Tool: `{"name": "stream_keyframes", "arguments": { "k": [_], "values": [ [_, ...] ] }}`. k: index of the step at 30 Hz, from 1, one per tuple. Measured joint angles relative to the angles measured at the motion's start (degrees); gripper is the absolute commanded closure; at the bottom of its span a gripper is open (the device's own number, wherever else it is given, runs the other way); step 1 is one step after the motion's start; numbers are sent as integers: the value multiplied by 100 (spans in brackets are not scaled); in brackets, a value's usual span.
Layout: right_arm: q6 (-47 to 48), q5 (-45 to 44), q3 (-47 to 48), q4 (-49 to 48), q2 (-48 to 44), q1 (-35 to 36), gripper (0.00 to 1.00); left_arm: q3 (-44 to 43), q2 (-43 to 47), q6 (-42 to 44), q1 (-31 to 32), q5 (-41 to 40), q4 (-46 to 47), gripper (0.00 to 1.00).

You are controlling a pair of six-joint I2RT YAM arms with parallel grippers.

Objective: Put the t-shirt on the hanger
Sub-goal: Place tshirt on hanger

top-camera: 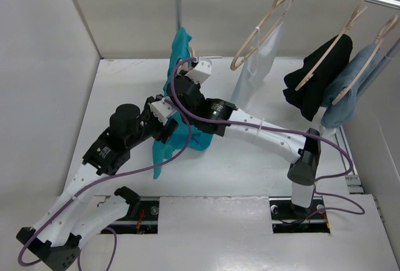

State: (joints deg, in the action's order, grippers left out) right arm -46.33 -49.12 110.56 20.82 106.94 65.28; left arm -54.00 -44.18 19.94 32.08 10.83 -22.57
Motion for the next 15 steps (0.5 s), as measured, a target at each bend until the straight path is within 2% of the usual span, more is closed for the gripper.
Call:
{"name": "stream_keyframes", "arguments": {
  "k": [1, 2, 5, 6, 11, 15],
  "values": [
    [-4, 2, -46, -26, 0, -15, 100, 0, -39, -15, 7, 26, 26, 47],
    [-20, 0, -90, -52, 0, -39, 100, 0, -85, -28, 7, 50, 28, 59],
    [-98, -66, -166, -146, 0, -116, 100, -17, -208, -140, 7, 170, 52, 84],
    [-105, -105, -168, -157, 0, -138, 100, -28, -240, -157, 7, 160, 59, 100],
    [-166, -208, -219, -203, 0, -223, 100, -131, -389, -214, -28, -50, 101, 100],
    [-168, 229, -387, -411, -9, -380, 98, -160, -474, -382, -26, -177, 79, 100]
  ]
}}
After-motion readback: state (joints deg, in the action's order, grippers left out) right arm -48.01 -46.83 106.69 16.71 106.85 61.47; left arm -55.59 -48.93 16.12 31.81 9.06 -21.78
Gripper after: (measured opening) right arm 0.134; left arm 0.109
